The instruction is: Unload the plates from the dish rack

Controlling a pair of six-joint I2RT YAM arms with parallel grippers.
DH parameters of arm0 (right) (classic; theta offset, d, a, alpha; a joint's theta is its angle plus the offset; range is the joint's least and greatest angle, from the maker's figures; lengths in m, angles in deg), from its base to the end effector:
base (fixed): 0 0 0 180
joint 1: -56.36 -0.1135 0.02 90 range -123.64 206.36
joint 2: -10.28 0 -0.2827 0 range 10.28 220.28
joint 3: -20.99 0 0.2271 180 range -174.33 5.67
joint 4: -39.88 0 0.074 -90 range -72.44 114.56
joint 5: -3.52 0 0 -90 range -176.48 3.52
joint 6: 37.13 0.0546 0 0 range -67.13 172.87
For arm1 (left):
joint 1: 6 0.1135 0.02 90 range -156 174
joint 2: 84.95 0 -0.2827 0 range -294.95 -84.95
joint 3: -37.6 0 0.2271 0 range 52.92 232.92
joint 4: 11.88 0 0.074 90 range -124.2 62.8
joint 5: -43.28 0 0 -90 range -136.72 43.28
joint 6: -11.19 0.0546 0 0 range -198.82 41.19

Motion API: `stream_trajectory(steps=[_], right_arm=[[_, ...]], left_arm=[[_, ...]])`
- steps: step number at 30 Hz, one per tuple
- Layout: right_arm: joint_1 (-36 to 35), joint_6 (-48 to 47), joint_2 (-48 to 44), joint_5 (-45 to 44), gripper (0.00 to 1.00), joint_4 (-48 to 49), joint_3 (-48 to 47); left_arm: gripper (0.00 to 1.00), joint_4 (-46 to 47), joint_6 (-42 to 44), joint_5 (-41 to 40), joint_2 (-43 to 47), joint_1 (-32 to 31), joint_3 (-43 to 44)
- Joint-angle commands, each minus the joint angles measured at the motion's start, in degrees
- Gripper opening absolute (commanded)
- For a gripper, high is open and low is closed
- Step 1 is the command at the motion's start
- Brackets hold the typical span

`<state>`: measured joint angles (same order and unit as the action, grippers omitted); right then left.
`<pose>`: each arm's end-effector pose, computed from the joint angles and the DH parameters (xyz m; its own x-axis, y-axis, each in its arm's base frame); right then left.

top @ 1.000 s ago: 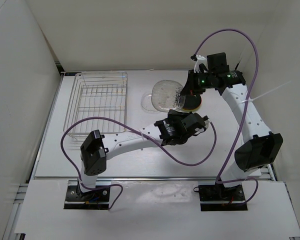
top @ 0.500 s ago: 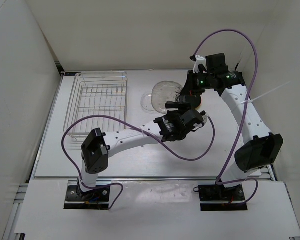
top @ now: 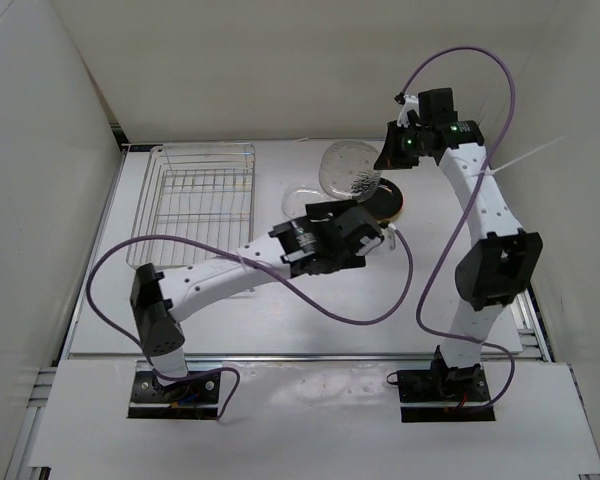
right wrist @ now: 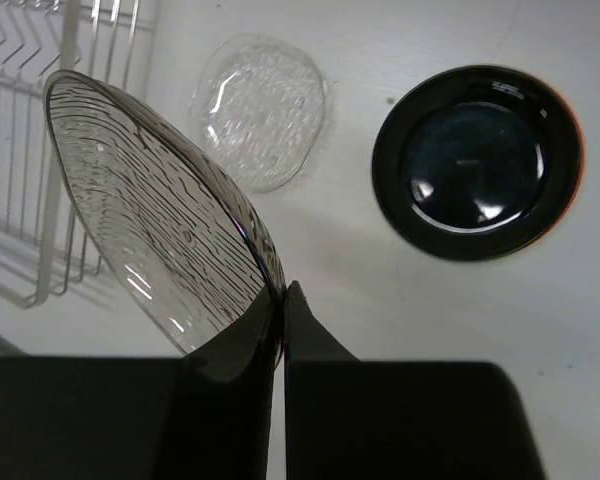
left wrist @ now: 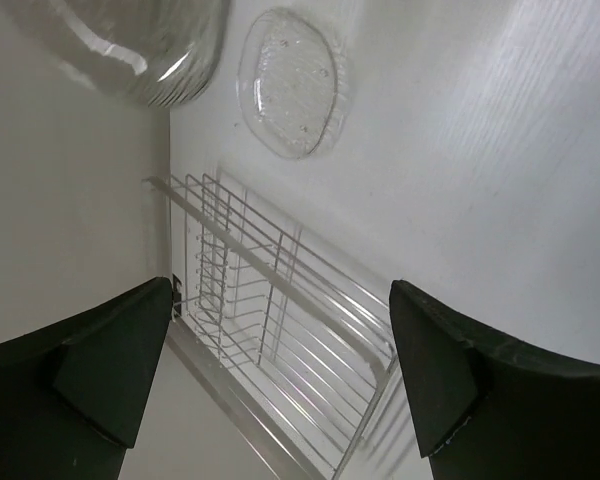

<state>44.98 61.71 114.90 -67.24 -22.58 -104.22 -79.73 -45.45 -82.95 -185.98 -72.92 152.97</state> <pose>0.3861 0.0961 0.3831 -0.7121 0.0047 -0.7020 -0.3212 0.8870 0.3318 0.1725 -0.3225 0.3523 0.0691 0.9694 -0.2354 0.6780 0.1275 0.7239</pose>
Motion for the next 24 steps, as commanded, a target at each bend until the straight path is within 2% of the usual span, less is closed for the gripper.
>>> stream_trajectory(steps=[1, 3, 4, 7, 8, 12, 13, 18, 24], right_arm=[[0.0, -1.4, 6.6, -1.7, 0.0, 0.4, -8.0], [0.0, -2.1, 10.0, -1.8, 0.0, -0.3, -13.9], [0.0, -2.8, 12.9, -1.2, 0.0, -0.9, -15.0], [-0.7, -5.0, 16.6, 0.1, 0.01, -0.9, -16.3], [-2.1, -5.1, 17.3, 0.1, 0.01, -0.9, -16.3], [-3.5, -6.6, 21.6, -0.5, 0.01, 1.0, -17.0], [-3.5, -6.6, 22.4, 0.1, 0.01, 1.0, -18.3], [-5.2, -6.5, 26.1, 1.4, 0.01, 3.1, -18.4], [-5.9, 0.1, 28.6, 0.9, 0.01, 8.2, -17.0]], left_arm=[[1.0, -8.3, -3.0, 6.3, 7.0, 5.9, 5.1], [1.0, -9.2, -3.0, 9.1, 8.3, 10.3, 8.2], [1.0, -9.3, -3.7, 11.9, 9.2, 15.6, 9.4], [1.0, -9.3, -5.8, 17.9, 10.6, 24.8, 13.0], [1.0, -8.3, -6.9, 19.3, 11.3, 31.2, 13.7], [1.0, -8.3, -11.5, 30.9, 12.5, 46.0, 16.8], [1.0, -8.3, -11.5, 33.8, 13.4, 47.9, 16.8], [1.0, -10.2, -11.0, 37.2, 17.4, 55.3, 14.7], [1.0, -10.7, -11.0, 39.8, 21.2, 58.9, 11.5]])
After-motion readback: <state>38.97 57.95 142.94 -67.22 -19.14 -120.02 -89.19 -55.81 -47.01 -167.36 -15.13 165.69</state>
